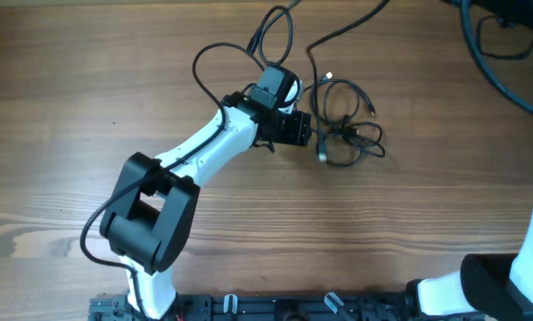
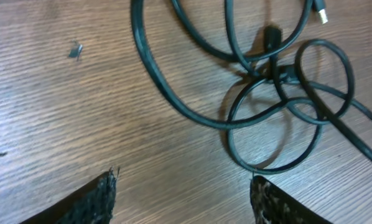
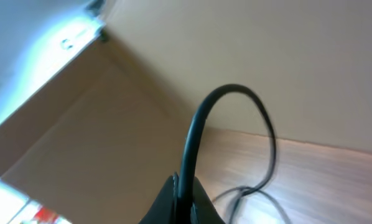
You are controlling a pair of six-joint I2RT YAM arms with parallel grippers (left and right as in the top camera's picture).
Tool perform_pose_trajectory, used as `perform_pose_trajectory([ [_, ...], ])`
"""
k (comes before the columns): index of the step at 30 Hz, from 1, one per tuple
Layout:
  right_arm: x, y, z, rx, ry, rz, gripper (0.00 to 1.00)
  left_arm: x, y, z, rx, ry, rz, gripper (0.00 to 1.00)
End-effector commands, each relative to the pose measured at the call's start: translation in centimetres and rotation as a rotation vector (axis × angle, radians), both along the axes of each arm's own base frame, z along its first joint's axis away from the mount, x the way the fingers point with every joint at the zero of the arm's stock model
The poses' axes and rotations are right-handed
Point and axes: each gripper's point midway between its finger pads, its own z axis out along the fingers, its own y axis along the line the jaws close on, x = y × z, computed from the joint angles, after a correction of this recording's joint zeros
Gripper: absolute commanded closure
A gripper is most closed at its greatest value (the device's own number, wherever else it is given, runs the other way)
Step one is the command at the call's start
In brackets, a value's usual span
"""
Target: Untangle cables
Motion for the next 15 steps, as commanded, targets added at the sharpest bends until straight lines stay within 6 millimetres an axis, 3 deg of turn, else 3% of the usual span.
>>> perform_pose_trajectory([
  [1,2.8,-6.9,-1.2,-0.159,-0.027,-0.377,0.96,0.4,1.2,1.0,0.01,-0.011,0.03,0.31],
  [3,3.5,-9.7,-1.8,-0.211,-0.014,-0.493,0.96,0.6,1.3,3.2,-0.013,-0.056,0.027,0.31],
  [7,3.7,-18.4,-2.7,-0.279,0.028,-0.782,0.96,0.3,1.6,10.6,-0.097,-0.194,0.031,0.25],
  [10,3.2,-24.6,-3.7,-0.31,0.081,-0.967,0.96,-0.8,2.3,14.6,-0.135,-0.256,0.032,0.23],
  [11,2.9,-27.8,-4.7,-0.331,0.12,-1.054,0.96,-1.4,2.7,16.2,-0.15,-0.28,0.032,0.22],
  [13,2.9,-31.2,-6.4,-0.359,0.177,-1.124,0.96,-2.1,3.1,17.8,-0.164,-0.303,0.032,0.21],
  [14,3.0,-34.1,-8.4,-0.381,0.241,-1.189,0.96,-2.6,3.4,18.8,-0.173,-0.318,0.032,0.21],
  [15,3.1,-35.5,-9.4,-0.396,0.272,-1.217,0.96,-2.8,3.4,19.1,-0.177,-0.323,0.032,0.21],
])
